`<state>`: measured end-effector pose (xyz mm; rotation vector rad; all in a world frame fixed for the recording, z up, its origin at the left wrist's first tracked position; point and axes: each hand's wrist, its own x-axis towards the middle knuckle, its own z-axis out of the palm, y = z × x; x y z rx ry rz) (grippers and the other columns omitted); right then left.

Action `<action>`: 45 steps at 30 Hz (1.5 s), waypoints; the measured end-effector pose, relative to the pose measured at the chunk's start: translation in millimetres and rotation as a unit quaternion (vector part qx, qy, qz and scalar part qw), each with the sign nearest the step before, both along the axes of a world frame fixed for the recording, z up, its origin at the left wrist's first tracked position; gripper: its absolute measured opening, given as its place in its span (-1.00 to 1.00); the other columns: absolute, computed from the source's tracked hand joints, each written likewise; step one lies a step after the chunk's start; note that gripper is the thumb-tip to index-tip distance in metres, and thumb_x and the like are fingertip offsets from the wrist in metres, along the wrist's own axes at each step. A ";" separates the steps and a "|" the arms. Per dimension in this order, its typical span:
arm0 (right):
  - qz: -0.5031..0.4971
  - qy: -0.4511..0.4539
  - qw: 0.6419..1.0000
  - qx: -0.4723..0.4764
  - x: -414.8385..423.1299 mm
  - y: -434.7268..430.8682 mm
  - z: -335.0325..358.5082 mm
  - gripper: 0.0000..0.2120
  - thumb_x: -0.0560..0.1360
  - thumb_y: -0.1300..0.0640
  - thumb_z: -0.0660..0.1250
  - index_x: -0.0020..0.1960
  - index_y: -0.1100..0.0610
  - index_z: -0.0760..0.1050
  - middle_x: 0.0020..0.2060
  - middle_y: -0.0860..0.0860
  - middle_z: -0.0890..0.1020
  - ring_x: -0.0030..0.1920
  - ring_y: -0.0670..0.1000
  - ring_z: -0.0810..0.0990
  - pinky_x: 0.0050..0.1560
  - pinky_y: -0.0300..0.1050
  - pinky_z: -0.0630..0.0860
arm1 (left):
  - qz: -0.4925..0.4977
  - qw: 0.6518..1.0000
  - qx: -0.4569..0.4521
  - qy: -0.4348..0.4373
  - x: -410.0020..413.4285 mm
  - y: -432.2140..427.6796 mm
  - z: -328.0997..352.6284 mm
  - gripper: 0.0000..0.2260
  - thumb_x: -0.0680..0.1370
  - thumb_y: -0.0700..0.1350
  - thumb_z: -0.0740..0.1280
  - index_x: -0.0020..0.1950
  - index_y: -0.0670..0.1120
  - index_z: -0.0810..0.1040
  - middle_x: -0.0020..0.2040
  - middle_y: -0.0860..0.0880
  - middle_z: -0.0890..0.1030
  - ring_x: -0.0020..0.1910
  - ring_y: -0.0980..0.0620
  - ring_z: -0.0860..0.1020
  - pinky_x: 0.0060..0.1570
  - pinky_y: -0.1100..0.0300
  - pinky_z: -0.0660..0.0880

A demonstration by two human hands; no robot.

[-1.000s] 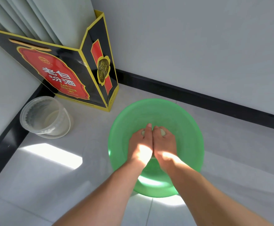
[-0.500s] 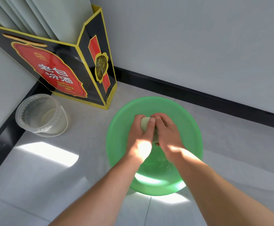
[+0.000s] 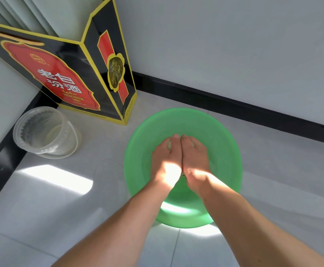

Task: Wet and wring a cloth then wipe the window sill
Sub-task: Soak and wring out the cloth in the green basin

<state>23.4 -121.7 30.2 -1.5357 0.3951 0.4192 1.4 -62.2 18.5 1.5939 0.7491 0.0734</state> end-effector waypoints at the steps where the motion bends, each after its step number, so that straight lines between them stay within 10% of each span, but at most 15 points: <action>1: -0.001 0.002 1.000 -0.012 -0.2 0.4 -1.1 -0.74 0.55 0.21 0.21 -0.24 0.36 0.37 -0.40 0.15 0.45 -0.34 0.03 0.42 -0.36 -0.03 0.33 | -0.002 1.000 -0.001 0.000 -0.2 0.5 -0.1 -0.62 0.49 0.21 0.16 -0.36 0.00 0.52 -0.49 0.09 0.52 -0.43 0.04 0.46 -0.36 0.08 0.40; 10: 0.016 -0.026 0.998 -0.049 -3.9 2.8 0.6 -0.72 0.51 0.21 0.15 -0.36 0.17 0.22 -0.48 0.02 0.25 -0.41 -0.03 0.23 -0.43 -0.12 0.17 | -0.041 0.999 0.032 -0.006 -3.9 8.2 1.6 -0.65 0.51 0.10 0.13 -0.47 0.09 0.34 -0.59 0.11 0.30 -0.47 0.03 0.26 -0.39 0.08 0.25; 13: 0.032 -0.035 0.998 -0.029 -3.9 2.1 4.8 -0.71 0.60 0.05 0.22 -0.19 0.24 0.42 -0.36 0.09 0.49 -0.32 0.03 0.45 -0.32 0.03 0.44 | -0.041 0.999 -0.001 -0.009 -2.8 13.4 3.4 -0.70 0.59 0.12 0.22 -0.30 0.04 0.44 -0.47 0.12 0.45 -0.44 0.06 0.41 -0.38 0.15 0.37; 19: 0.018 -0.078 0.997 -0.009 2.6 -0.9 20.7 -0.79 0.58 0.01 0.31 0.20 -0.01 0.50 -0.03 0.00 0.60 -0.15 -0.14 0.59 -0.22 -0.29 0.54 | -0.018 0.987 -0.150 -0.050 2.1 24.5 18.5 -0.74 0.61 0.01 0.33 0.16 -0.13 0.42 -0.09 -0.05 0.57 -0.26 0.08 0.57 -0.30 0.13 0.54; 24: 0.004 -0.089 0.996 -0.022 3.5 -2.5 28.0 -0.78 0.59 0.04 0.32 0.22 -0.04 0.54 -0.01 -0.01 0.62 -0.13 -0.14 0.64 -0.24 -0.12 0.64 | -0.032 0.979 -0.191 -0.060 -1.9 21.4 27.7 -0.69 0.57 0.08 0.35 0.29 0.17 0.39 0.05 0.02 0.56 -0.11 0.03 0.62 -0.21 0.00 0.62; 28: 0.040 -0.148 0.984 -0.086 5.4 -7.6 30.2 -0.87 0.62 0.01 0.24 0.02 0.01 0.53 -0.22 -0.05 0.61 -0.32 -0.18 0.59 -0.44 -0.31 0.47 | -0.050 0.979 -0.183 -0.079 -3.7 18.2 27.8 -0.70 0.50 0.19 0.35 0.21 0.23 0.43 -0.01 0.09 0.58 -0.11 0.02 0.63 -0.18 -0.04 0.61; 35: 0.046 -0.134 0.986 -0.087 7.8 3.0 32.1 -0.66 0.61 -0.08 0.20 -0.16 0.14 0.51 -0.37 -0.03 0.57 -0.35 -0.10 0.52 -0.30 -0.13 0.49 | -0.018 0.991 0.110 -0.078 7.2 17.5 25.5 -0.62 0.47 0.34 0.12 -0.25 0.05 0.35 -0.43 0.12 0.53 -0.44 0.04 0.49 -0.38 0.05 0.50; 45: -0.022 -0.081 0.996 -0.034 9.2 9.7 20.4 -0.77 0.43 0.14 0.21 -0.37 0.07 0.25 -0.48 -0.01 0.28 -0.40 -0.01 0.25 -0.43 -0.10 0.18 | -0.032 0.995 0.045 -0.088 10.1 18.9 14.3 -0.65 0.53 0.19 0.14 -0.38 0.05 0.34 -0.52 0.08 0.35 -0.44 -0.03 0.32 -0.41 -0.15 0.36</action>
